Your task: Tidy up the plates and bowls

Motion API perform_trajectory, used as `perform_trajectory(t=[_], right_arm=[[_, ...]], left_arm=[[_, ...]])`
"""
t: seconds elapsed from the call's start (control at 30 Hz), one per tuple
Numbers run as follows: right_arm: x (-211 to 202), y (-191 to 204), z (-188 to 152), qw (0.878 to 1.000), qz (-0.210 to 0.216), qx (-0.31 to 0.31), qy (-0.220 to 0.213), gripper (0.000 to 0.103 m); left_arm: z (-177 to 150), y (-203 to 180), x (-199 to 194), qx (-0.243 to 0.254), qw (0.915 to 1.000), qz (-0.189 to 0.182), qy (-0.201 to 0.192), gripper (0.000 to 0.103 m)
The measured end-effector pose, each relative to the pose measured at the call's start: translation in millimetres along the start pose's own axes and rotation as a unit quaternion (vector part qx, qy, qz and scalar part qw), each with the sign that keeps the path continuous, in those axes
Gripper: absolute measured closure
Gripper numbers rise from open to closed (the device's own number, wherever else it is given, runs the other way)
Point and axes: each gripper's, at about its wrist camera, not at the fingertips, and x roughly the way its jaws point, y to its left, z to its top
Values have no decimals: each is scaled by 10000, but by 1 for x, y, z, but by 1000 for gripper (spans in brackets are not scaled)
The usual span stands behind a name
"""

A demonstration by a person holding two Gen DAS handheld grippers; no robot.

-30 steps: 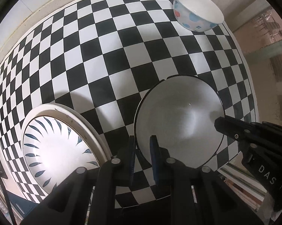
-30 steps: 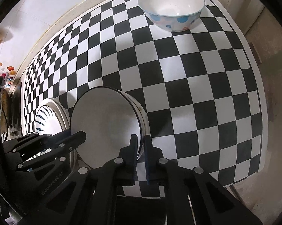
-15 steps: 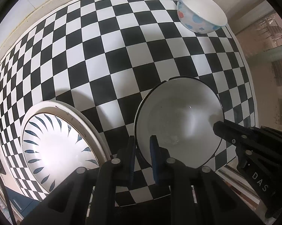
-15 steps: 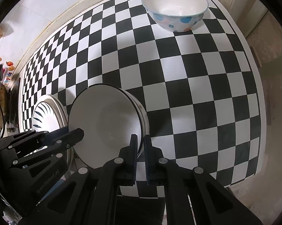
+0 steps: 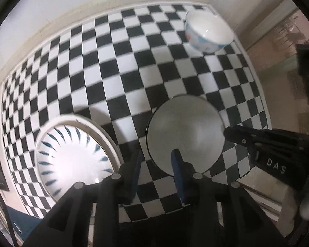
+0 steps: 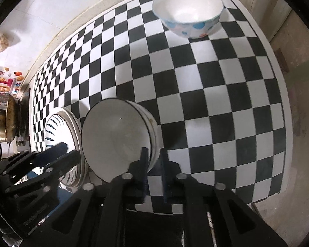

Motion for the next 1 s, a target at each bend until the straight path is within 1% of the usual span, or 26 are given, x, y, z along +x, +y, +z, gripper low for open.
perform_trajectory(t=[0.03, 0.07, 0.1, 0.2, 0.3, 0.5, 0.57, 0.67, 0.87, 1.0], right_arm=[[-3, -3, 1, 10000, 43, 13, -15, 67], [-7, -8, 4, 9999, 88, 67, -53, 54], [-10, -12, 8, 9998, 118, 123, -101, 51], [-21, -27, 20, 9991, 168, 305, -221, 51], [-31, -46, 37, 9971, 312, 600, -345, 51], [-44, -84, 83, 9907, 406, 1132, -637, 51], [-46, -94, 99, 9883, 430, 1282, -703, 51], [-42, -107, 122, 9853, 486, 1471, -724, 50], [-21, -126, 165, 9834, 477, 1656, -575, 51], [-4, -130, 183, 9835, 452, 1686, -470, 51]], left_arm=[[2, -1, -3, -9, 10000, -25, -27, 75], [7, -1, -6, -49, 9999, -105, -49, 75], [11, 0, -8, -77, 9999, -140, -59, 75], [38, -3, -8, -160, 9995, -262, -66, 75], [73, -9, -4, -166, 9993, -310, -92, 75], [147, -16, 18, -197, 9991, -370, -80, 75], [175, -19, 30, -227, 9988, -432, -6, 75], [208, -24, 47, -280, 9979, -563, 153, 75], [255, -35, 83, -158, 9978, -518, 381, 75], [268, -41, 104, -125, 9964, -603, 578, 75]])
